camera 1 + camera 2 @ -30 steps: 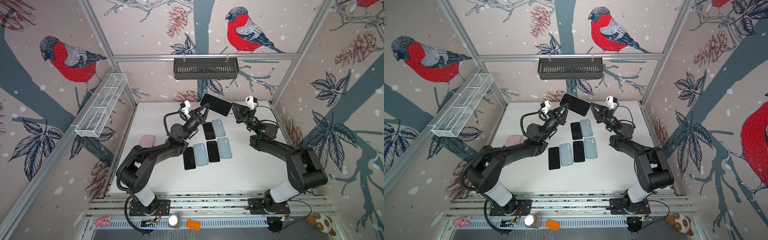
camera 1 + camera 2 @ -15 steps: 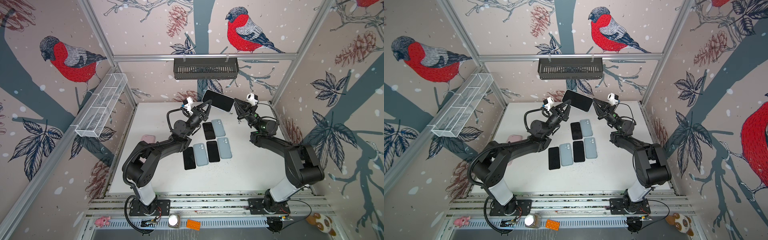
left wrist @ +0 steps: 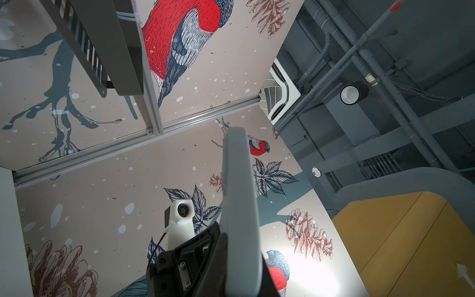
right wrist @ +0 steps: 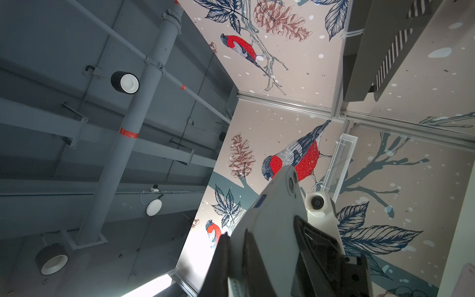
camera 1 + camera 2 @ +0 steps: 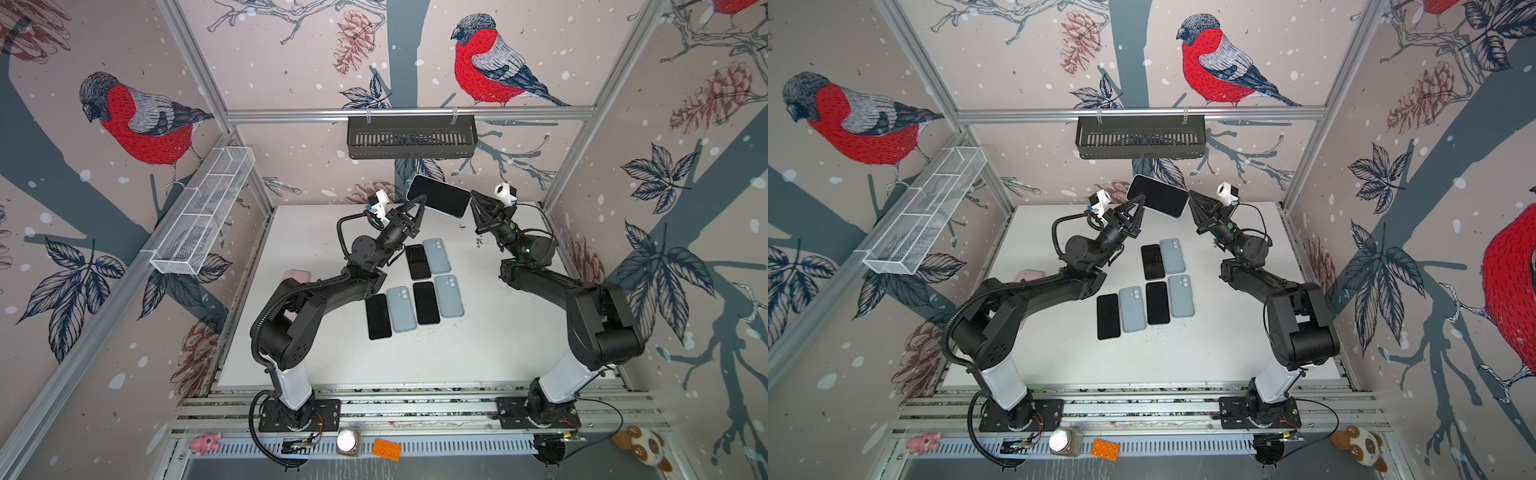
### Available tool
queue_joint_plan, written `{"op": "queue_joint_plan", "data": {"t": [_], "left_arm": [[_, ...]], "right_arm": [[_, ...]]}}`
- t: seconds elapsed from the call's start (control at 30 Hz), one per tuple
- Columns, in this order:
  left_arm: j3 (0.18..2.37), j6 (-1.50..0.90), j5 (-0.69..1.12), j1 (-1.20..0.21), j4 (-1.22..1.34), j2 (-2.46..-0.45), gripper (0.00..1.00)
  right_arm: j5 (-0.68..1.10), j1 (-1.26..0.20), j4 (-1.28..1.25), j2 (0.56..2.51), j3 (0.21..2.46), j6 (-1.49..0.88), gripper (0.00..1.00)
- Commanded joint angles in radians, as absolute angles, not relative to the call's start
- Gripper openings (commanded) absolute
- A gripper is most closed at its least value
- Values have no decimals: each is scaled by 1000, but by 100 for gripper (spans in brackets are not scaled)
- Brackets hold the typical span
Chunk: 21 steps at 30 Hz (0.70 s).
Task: Take the phone out of the phone case
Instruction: Remove the phone case from the phone.
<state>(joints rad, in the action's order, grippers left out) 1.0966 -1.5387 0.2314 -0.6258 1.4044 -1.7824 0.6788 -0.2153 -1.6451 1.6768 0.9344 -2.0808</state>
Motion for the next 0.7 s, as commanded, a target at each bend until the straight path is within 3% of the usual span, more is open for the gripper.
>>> {"op": "queue_joint_plan", "data": {"t": [0.0, 0.67], "left_arm": [[1133, -1592, 360, -643, 1802, -1782, 0], [1215, -1594, 357, -646, 1802, -1817, 0]], "right_arm": [[675, -218, -1869, 1690, 947, -2154, 10], [607, -229, -1870, 1724, 1006, -2309, 12]]}}
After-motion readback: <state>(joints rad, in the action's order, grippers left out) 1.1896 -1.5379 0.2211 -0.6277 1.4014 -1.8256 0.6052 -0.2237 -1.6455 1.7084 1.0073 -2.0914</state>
